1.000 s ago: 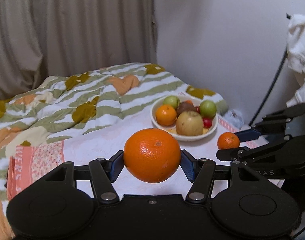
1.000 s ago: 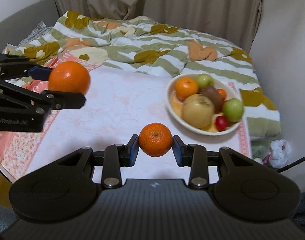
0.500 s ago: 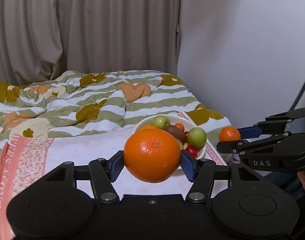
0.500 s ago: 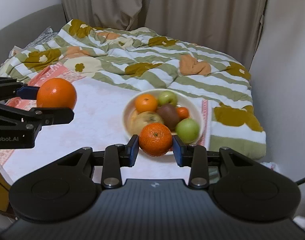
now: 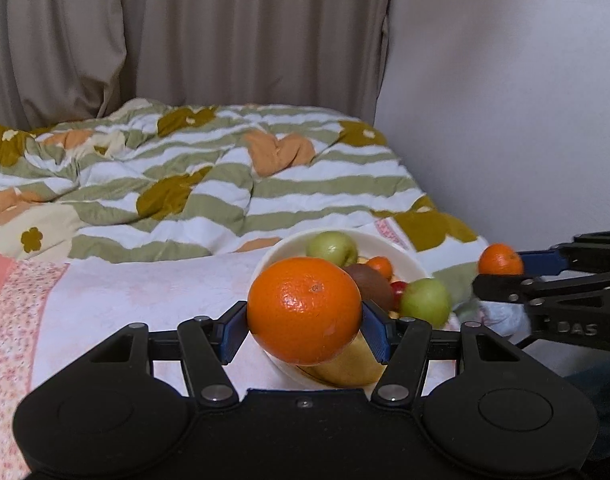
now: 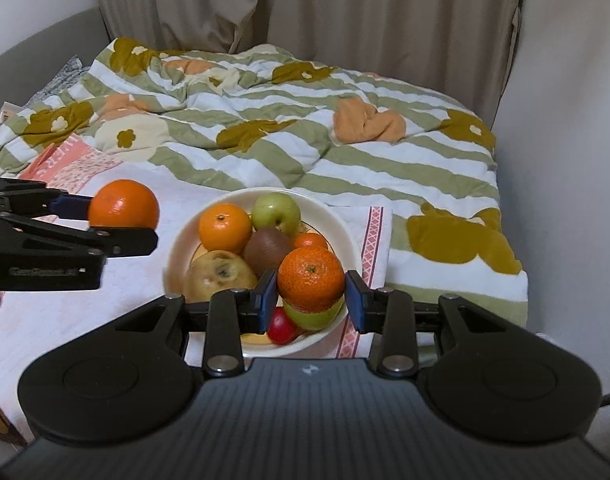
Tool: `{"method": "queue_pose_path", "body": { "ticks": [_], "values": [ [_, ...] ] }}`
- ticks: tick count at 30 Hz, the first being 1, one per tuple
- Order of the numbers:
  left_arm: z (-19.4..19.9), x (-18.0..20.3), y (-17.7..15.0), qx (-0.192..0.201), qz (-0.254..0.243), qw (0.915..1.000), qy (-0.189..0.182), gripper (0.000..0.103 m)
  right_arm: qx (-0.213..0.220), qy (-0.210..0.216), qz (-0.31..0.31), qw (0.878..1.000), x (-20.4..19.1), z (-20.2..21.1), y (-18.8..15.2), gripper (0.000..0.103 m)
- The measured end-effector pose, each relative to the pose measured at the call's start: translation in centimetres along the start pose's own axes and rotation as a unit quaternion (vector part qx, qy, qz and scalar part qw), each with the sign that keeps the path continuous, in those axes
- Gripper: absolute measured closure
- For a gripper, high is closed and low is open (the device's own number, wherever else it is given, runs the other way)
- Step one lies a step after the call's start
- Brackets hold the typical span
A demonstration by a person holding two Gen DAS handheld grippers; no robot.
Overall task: Organize fruits
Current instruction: 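Carry the orange and tangerine in both grippers over the cream bowl, then open the left gripper to drop the orange while the right gripper releases the tangerine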
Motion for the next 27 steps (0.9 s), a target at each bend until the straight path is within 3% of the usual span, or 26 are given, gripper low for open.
{"method": "queue_pose_path", "body": {
  "ticks": [7, 13, 15, 16, 17, 27],
  "values": [
    [-4.5, -1.2, -0.3, -0.031, 0.007, 0.9995, -0.001, 0.039, -0.015, 0.005, -0.010, 1.000, 0.8, -3.4, 0.8, 0.052],
    [-5.9, -1.6, -0.5, -0.048, 0.013, 0.9987, -0.005, 0.038, -0.022, 0.008, -0.019, 1.000, 1.2, -4.6, 1.4, 0.052],
    [-5.8, -1.6, -0.4, -0.044, 0.009, 0.9990, -0.005, 0.020, -0.021, 0.010, -0.019, 1.000, 1.3, -4.9, 1.6, 0.051],
    [-5.5, -1.6, -0.2, -0.037, 0.008, 0.9993, -0.005, 0.006, -0.020, 0.010, -0.020, 1.000, 1.4, -5.0, 1.7, 0.052],
    [-5.3, -1.7, 0.0, -0.031, 0.009, 0.9995, -0.004, 0.003, -0.020, 0.010, -0.021, 1.000, 1.5, -5.0, 1.8, 0.052],
    [-2.5, -2.6, 0.8, -0.015, 0.018, 0.9997, 0.007, 0.003, -0.032, 0.015, -0.051, 0.998, 3.0, -6.6, 2.6, 0.051]
  ]
}}
Point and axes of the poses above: each gripper's, at about its wrist camera, not at the fingertips, and z roughly against the way its jaws point, x to its right, y to its top, the point moved 7 cm from there along -z, roughly the way its jaws point, and after that the axes turned 8 degrees about -z, right-handed, at the moved point
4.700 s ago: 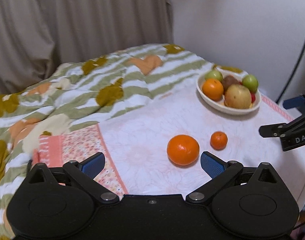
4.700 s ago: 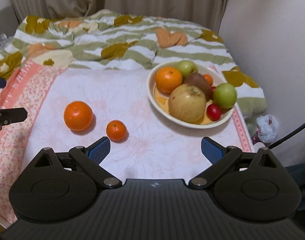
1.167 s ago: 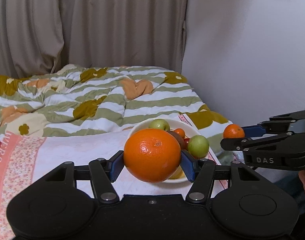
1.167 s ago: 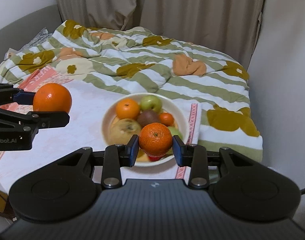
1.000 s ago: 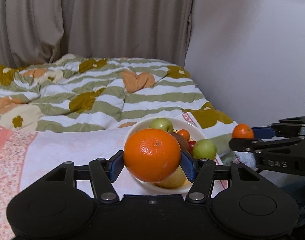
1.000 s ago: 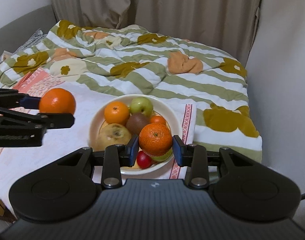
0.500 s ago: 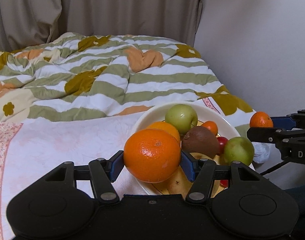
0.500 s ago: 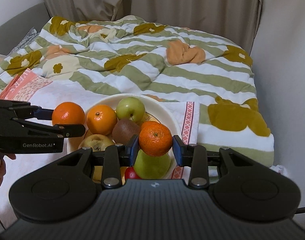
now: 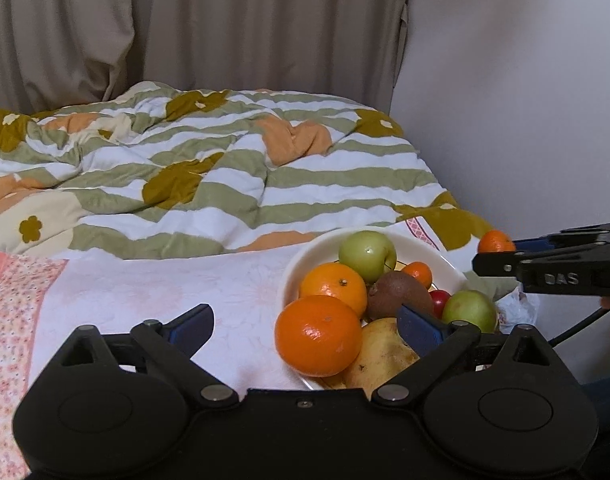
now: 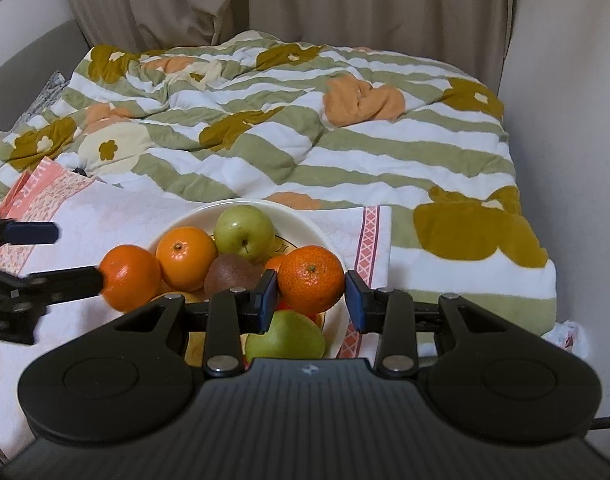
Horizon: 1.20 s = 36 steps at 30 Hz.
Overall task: Organize fruits
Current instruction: 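Open the left gripper to drop the orange while the right gripper releases the tangerine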
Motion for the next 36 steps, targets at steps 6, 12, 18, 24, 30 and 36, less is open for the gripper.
{"method": "queue_pose_path", "body": {
  "ticks": [6, 12, 18, 24, 30, 36],
  "values": [
    [1.3, -0.3, -0.3, 0.004, -0.002, 0.9999, 0.013, 0.003, -0.009, 0.001, -0.007, 1.000, 0.0, -2.1, 0.3, 0.051],
    [1.7, -0.7, -0.7, 0.004, -0.005, 0.9997, 0.024, 0.003, -0.017, 0.000, -0.009, 1.000, 0.0, -4.1, 0.1, 0.051],
    [1.9, -1.1, -1.4, 0.001, -0.004, 0.9996, 0.029, 0.003, -0.024, -0.005, -0.007, 1.000, 0.2, -5.5, -0.3, 0.051],
    [2.3, -1.4, -1.9, -0.002, 0.000, 0.9995, 0.032, 0.003, 0.003, -0.021, 0.007, 1.000, -0.2, -4.7, 0.0, 0.000],
    [3.1, -1.2, -2.0, 0.005, 0.002, 0.9995, 0.031, 0.003, 0.015, -0.029, 0.022, 0.999, -0.8, -3.7, -0.1, 0.000],
    [5.6, -0.6, -2.0, 0.027, 0.003, 0.9990, 0.036, 0.003, 0.040, -0.022, 0.017, 0.999, -1.5, -0.6, 0.0, 0.000]
  ]
}}
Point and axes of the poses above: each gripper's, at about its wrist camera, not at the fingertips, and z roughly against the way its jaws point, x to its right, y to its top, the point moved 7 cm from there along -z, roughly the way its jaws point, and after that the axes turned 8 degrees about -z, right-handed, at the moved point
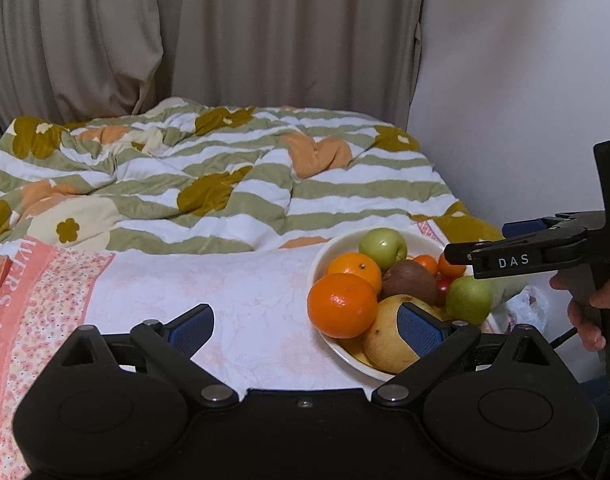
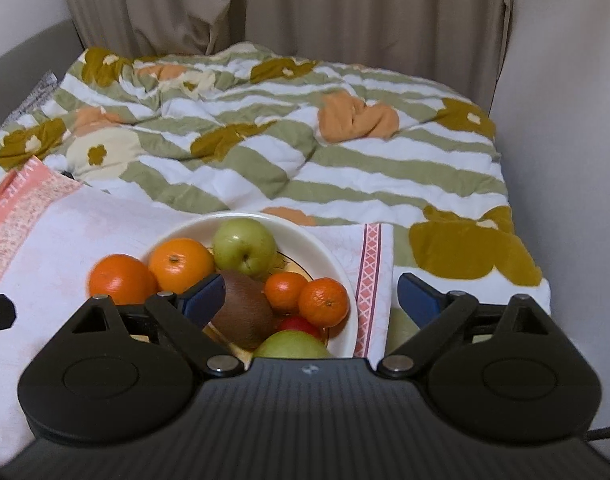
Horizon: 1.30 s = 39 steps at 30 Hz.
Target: Organize fruits
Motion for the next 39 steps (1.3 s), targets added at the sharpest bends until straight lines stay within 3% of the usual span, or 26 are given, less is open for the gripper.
{"method": "queue_pose_path", "body": {
  "ticks": [6, 13, 20, 29, 39],
  "values": [
    [4.8, 0.3, -0.1, 0.037, 0.003, 0.9991, 0.021, 0.003, 0.040, 0.006, 0.009, 0.999, -1.9, 6.2, 0.3, 0.000],
    [11.9, -0.8, -0.5, 0.074, 0.017, 0.9947, 0.070, 0.001, 0.066, 0.009, 0.015, 0.998, -4.3, 14.0, -1.1, 0.000],
    [17.0, -3.0, -2.0, 0.082, 0.023, 0.9885, 0.125, 0.000, 0.074, -0.014, -0.021, 0.997, -6.3, 19.4, -3.4, 0.000],
    [18.7, -5.2, -4.9, 0.068, 0.010, 0.9918, 0.108, 0.000, 0.066, -0.043, -0.046, 0.996, -10.3, 23.0, -7.1, 0.000],
    [19.7, -7.2, -6.5, 0.067, -0.014, 0.9924, 0.102, 0.000, 0.068, -0.070, -0.067, 0.993, -13.1, 23.8, -8.9, 0.000]
  ]
}}
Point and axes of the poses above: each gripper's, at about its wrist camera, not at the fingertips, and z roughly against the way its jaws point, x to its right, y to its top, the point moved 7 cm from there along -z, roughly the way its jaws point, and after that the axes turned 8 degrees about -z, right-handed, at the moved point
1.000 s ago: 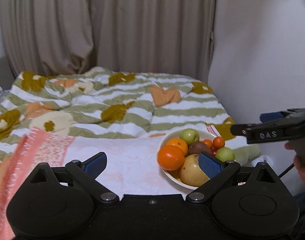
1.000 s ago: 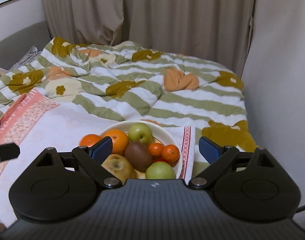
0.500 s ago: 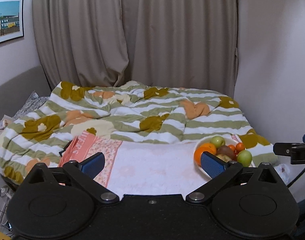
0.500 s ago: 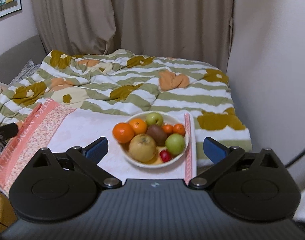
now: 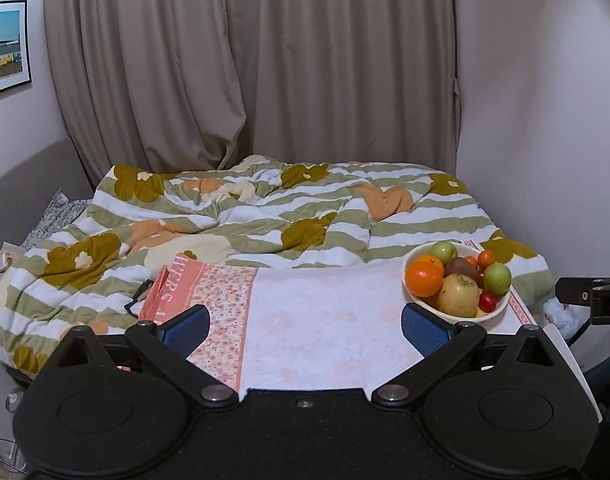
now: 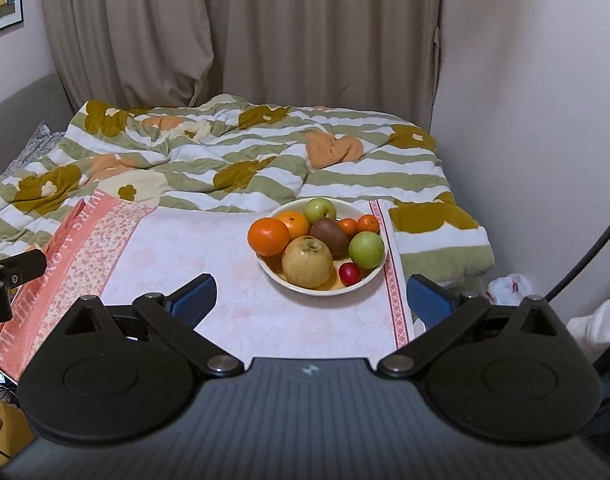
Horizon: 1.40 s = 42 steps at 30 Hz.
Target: Organize fruits
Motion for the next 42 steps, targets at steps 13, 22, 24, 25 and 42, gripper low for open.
{"method": "queue_pose_path", "body": {
  "ticks": [13, 22, 24, 25, 42],
  "values": [
    [0.1, -1.0, -0.3, 0.005, 0.005, 0.9999, -0.011, 0.000, 0.000, -0.007, -0.004, 1.000, -0.7, 0.3, -0.3, 0.000],
    [0.1, -1.3, -0.5, 0.008, 0.004, 0.9999, -0.010, 0.000, -0.003, -0.009, -0.008, 1.000, -0.7, 0.2, -0.4, 0.000],
    [0.1, -1.3, -0.5, 0.009, 0.004, 0.9999, -0.010, 0.000, -0.006, -0.009, -0.010, 1.000, -0.8, 0.1, -0.5, 0.000],
    [0.1, -1.4, -0.5, 0.009, 0.004, 0.9999, -0.010, 0.000, -0.008, -0.009, -0.009, 1.000, -0.9, 0.1, -0.6, 0.000],
    [-0.2, -2.3, -1.1, 0.002, 0.015, 0.9998, -0.013, 0.000, -0.015, -0.007, -0.007, 1.000, -2.0, -0.4, -1.0, 0.000]
  ]
}}
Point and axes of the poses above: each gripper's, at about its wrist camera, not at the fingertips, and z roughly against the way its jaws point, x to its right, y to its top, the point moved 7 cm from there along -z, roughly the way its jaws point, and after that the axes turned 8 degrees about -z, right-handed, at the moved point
